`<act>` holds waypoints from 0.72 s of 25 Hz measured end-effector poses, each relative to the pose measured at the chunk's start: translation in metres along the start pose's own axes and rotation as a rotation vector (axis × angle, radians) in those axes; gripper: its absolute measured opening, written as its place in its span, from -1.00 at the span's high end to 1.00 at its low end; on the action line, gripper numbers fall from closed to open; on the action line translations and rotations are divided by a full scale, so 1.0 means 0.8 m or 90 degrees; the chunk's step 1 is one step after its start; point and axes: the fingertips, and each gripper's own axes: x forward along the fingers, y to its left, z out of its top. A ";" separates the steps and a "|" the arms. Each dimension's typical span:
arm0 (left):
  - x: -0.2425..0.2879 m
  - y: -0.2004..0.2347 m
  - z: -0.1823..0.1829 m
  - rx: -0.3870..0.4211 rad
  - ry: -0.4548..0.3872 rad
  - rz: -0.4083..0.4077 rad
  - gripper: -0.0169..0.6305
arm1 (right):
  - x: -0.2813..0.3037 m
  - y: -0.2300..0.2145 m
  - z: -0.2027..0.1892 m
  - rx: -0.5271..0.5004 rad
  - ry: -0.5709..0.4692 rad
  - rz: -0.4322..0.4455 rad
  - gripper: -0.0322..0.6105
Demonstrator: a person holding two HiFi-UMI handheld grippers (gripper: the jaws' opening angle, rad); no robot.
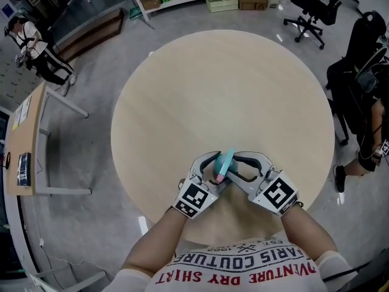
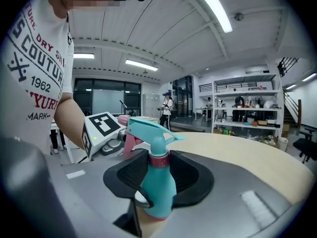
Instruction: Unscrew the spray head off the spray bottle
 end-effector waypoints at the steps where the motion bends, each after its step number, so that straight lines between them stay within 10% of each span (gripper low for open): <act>1: 0.000 0.001 0.001 -0.006 0.000 0.008 -0.05 | 0.001 -0.001 0.001 0.002 -0.002 -0.006 0.47; 9: -0.006 0.001 0.003 -0.012 -0.020 -0.001 -0.05 | 0.001 0.001 0.005 -0.001 -0.007 0.032 0.49; 18: 0.001 -0.020 0.005 0.067 -0.002 -0.231 -0.05 | -0.012 0.000 -0.001 -0.039 -0.014 0.264 0.49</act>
